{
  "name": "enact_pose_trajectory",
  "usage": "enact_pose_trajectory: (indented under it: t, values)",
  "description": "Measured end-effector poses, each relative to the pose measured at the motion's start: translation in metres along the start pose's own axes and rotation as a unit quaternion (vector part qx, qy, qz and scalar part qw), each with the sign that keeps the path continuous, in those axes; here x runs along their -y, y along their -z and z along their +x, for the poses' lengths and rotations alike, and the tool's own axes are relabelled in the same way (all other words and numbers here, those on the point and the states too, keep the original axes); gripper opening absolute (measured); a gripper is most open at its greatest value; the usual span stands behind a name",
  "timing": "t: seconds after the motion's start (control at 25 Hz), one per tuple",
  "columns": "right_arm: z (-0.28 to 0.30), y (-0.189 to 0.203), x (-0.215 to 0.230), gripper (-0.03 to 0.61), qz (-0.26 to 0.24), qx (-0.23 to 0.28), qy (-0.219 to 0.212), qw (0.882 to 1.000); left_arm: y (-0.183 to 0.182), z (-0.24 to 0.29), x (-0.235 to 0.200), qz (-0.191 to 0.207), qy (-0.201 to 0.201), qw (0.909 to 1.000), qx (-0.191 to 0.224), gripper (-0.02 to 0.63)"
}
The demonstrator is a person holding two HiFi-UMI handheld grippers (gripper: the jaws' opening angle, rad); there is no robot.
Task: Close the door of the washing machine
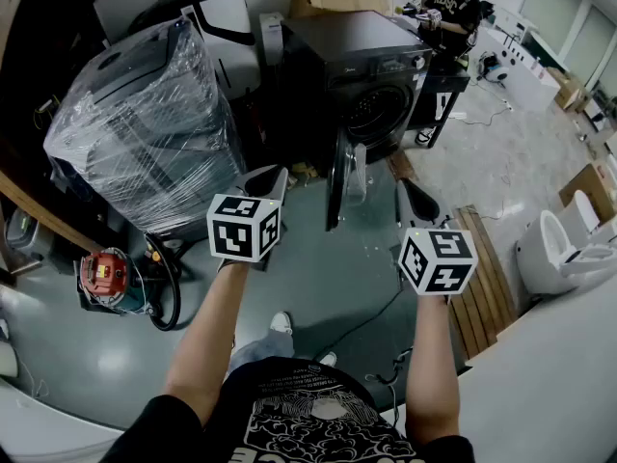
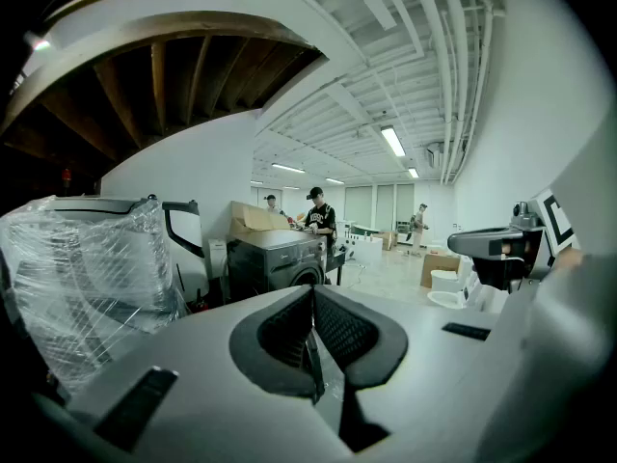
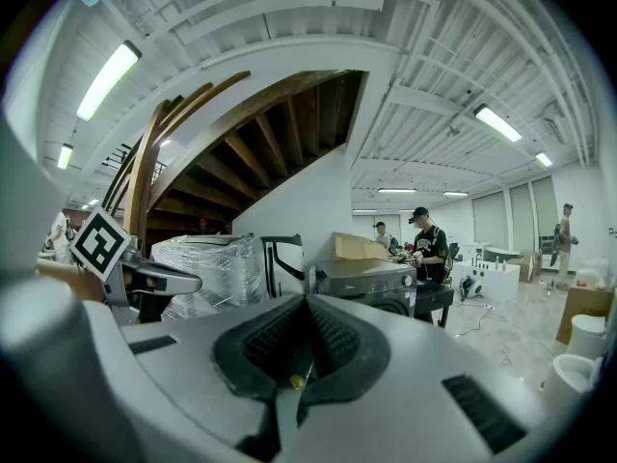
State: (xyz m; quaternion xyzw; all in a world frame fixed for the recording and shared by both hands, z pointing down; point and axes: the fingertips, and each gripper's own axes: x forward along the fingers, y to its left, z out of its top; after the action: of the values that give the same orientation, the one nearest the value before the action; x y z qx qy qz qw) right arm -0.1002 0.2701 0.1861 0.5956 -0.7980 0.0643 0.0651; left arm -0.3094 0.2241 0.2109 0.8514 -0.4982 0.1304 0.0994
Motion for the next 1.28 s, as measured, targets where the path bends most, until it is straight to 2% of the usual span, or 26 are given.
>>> enact_pose_trajectory:
  t: [0.16, 0.68, 0.88, 1.12, 1.28]
  values:
    - [0.001, 0.003, 0.001, 0.021, 0.007, 0.000, 0.005, 1.000, 0.000, 0.001, 0.001, -0.004, 0.001, 1.0000, 0.000, 0.028]
    - [0.027, 0.042, -0.009, 0.023, 0.023, -0.044, -0.009, 0.999, 0.015, 0.014, -0.006, -0.007, 0.009, 0.9998, -0.017, 0.029]
    - [0.054, 0.064, -0.010, 0.025, 0.039, -0.058, -0.008, 0.998, 0.022, 0.036, -0.017, 0.002, 0.019, 0.9994, -0.028, 0.029]
    - [0.095, 0.102, -0.017, 0.028, 0.042, -0.098, -0.011, 0.994, 0.036, 0.073, -0.035, -0.009, 0.033, 0.9983, -0.048, 0.029]
    - [0.122, 0.131, -0.020, 0.040, 0.061, -0.122, -0.021, 0.990, 0.050, 0.100, -0.044, -0.018, 0.038, 0.9970, -0.064, 0.029]
